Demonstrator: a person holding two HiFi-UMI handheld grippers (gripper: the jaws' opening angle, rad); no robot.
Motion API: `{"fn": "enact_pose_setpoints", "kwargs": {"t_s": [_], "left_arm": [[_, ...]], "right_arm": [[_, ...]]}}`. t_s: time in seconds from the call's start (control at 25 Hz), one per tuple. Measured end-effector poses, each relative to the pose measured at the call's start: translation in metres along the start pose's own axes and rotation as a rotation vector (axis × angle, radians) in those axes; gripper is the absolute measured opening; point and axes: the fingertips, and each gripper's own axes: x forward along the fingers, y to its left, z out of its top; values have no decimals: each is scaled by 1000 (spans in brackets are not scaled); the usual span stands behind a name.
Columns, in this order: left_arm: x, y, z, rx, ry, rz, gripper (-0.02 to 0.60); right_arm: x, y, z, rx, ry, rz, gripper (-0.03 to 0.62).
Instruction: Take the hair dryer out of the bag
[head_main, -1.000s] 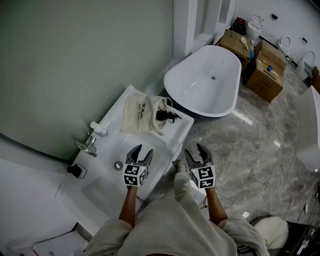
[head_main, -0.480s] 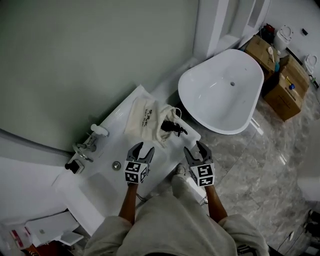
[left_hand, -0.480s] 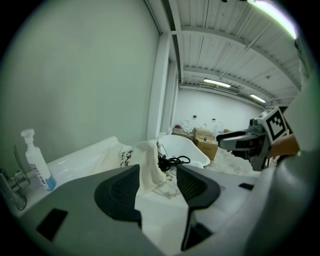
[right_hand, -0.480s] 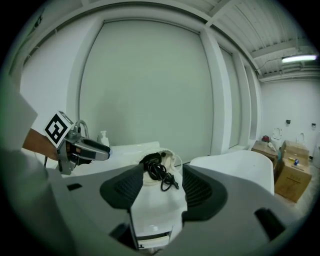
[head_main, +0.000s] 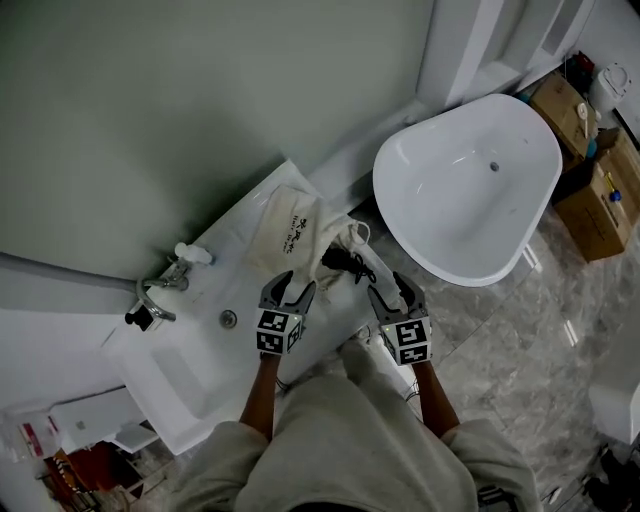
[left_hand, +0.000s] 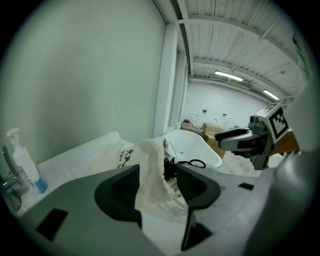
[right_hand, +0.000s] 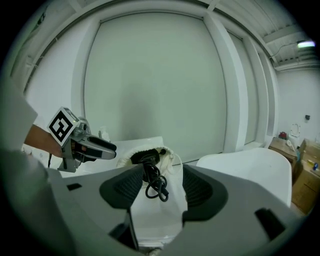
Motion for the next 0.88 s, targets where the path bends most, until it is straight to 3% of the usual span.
{"fn": "enact_pose_setpoints", "kwargs": {"t_s": [0.32,0.48,0.72,0.88], "left_arm": [[37,4,8,26,41,30,210],[51,2,8,63,62,15,209],[66,7,-12,192,150,-2,205],[66,12,-14,191,139,-31,144]], "right_arm": [[24,-3,-9,-20,41,99,239],[29,-4,-14,-19,60,105,241],[33,4,-17,-18,82,93,241],[35,13,-17,-16,95,65,241]]}}
